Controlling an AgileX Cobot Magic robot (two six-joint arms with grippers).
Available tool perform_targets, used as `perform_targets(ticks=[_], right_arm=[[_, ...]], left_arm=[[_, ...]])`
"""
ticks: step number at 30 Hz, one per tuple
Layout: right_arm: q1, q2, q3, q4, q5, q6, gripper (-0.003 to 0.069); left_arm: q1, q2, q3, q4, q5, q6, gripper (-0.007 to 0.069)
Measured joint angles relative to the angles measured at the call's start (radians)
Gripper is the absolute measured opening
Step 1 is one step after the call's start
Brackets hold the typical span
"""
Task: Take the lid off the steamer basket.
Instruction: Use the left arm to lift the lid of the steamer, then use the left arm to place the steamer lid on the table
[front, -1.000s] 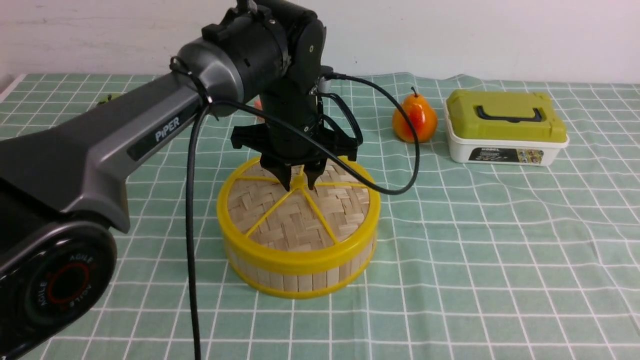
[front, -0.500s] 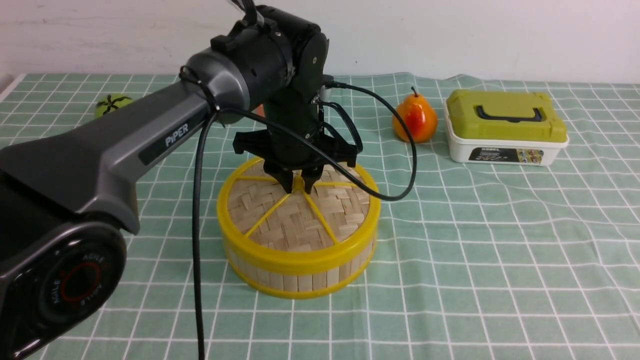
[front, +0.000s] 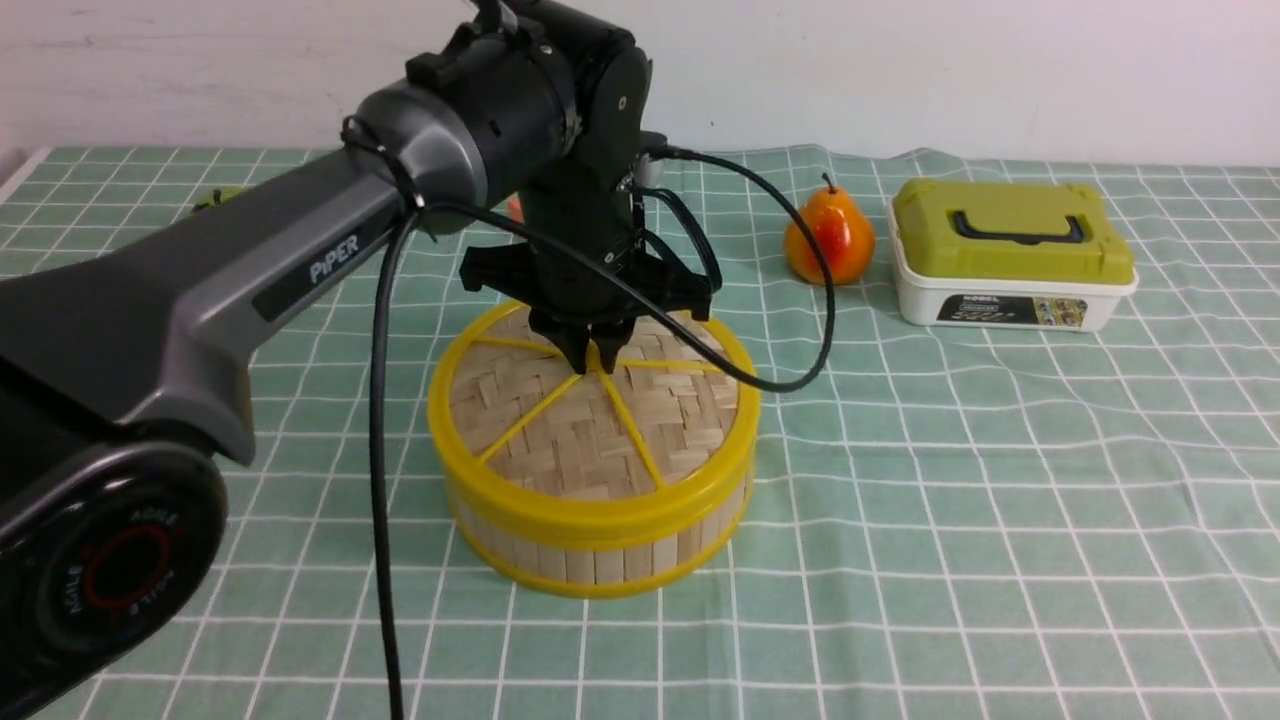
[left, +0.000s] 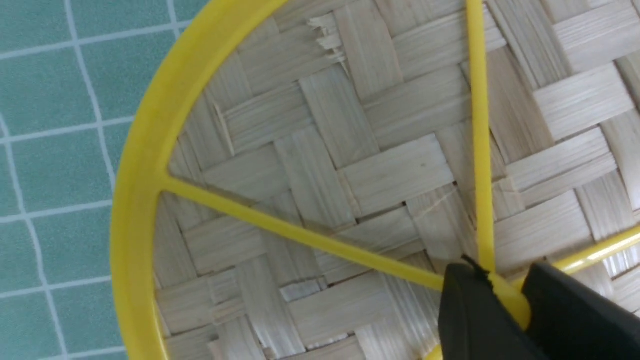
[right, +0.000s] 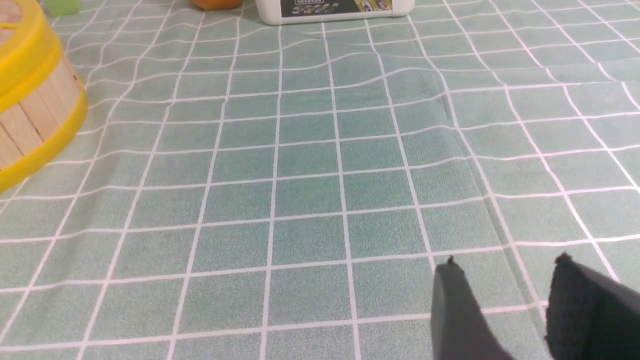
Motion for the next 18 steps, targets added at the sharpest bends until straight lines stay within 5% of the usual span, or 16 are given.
perform_targets(ticks=[10,18], right_arm=[[0.0,0.0,0.0,0.0,0.0,0.0,0.0241],[0.0,0.0,0.0,0.0,0.0,0.0,0.0241]], left_arm=[[0.076,-0.297,0.037,0.051,0.009,0.035,0.0113],[0.349,-0.487,0.467,0.04,0.009,0.037,0.0113]])
